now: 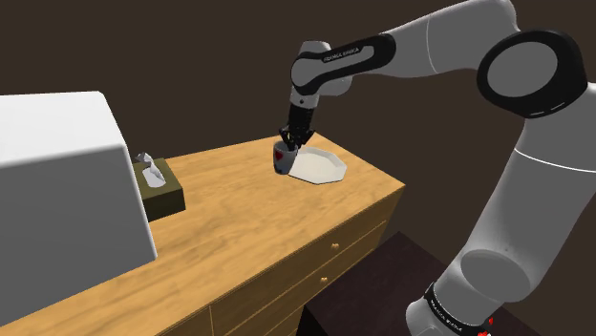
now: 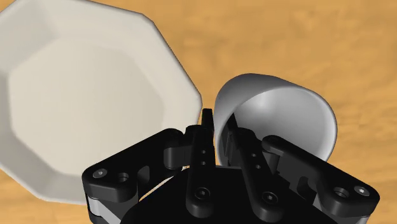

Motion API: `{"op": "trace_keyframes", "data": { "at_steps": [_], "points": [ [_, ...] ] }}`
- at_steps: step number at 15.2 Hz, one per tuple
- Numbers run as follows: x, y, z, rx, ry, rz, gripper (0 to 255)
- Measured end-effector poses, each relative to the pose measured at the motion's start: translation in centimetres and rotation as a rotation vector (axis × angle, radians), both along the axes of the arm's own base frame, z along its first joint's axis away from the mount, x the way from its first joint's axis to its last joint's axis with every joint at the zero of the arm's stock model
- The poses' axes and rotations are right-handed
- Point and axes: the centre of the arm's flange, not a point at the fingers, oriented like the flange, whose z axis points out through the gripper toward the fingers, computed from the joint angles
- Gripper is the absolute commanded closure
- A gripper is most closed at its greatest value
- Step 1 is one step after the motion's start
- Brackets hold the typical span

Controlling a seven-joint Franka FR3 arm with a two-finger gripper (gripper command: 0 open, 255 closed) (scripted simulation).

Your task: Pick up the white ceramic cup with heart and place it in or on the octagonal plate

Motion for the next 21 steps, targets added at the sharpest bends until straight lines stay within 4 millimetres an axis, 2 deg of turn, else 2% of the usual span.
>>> {"op": "trace_keyframes", "data": {
  "at_steps": [7, 8, 17, 21],
  "points": [
    [0.0, 0.1, 3.4, 0.0, 0.0, 0.0, 255],
    [0.1, -0.4, 3.7, 0.0, 0.0, 0.0, 255],
    [1.8, -11.3, 5.2, 0.0, 0.001, -0.001, 255],
    [2.8, -16.9, 5.9, 0.0, 0.0, -0.001, 255]
  ]
}}
